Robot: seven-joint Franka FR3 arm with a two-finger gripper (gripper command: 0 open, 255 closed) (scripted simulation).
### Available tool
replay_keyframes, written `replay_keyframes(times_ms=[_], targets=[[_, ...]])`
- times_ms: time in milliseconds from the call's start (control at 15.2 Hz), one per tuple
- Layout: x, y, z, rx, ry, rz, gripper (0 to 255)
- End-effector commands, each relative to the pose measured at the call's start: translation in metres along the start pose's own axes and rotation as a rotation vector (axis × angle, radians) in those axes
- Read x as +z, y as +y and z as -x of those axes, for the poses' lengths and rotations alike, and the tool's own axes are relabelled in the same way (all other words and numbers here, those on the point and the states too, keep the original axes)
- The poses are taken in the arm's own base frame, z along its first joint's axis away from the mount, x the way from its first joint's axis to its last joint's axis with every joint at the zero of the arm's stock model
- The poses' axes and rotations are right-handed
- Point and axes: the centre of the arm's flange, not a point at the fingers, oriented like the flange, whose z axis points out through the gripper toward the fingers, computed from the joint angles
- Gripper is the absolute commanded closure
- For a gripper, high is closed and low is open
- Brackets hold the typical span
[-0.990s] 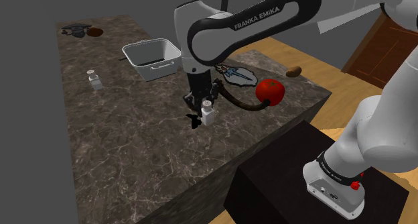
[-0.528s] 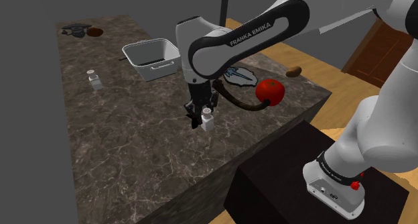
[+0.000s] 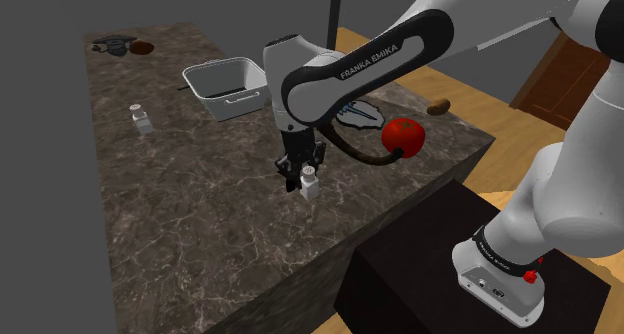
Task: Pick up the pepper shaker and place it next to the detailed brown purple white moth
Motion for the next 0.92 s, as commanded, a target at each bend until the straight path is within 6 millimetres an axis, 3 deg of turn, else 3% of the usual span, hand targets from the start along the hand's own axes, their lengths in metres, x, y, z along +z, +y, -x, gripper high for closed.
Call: replay_keyframes(times_ms=[0, 66, 132, 462, 726, 858], targets=[[0.000, 0.000, 0.000, 0.000, 0.000, 0.000, 255], [0.000, 0.000, 0.000, 0.000, 0.000, 0.000, 255], [0.000, 0.000, 0.000, 0.000, 0.000, 0.000, 0], [0.000, 0.000, 0.000, 0.000, 0.000, 0.000, 0], [-0.050, 0.000, 0.000, 0.000, 0.000, 0.000, 0], [-0.050, 0.000, 0.000, 0.000, 0.000, 0.000, 0]])
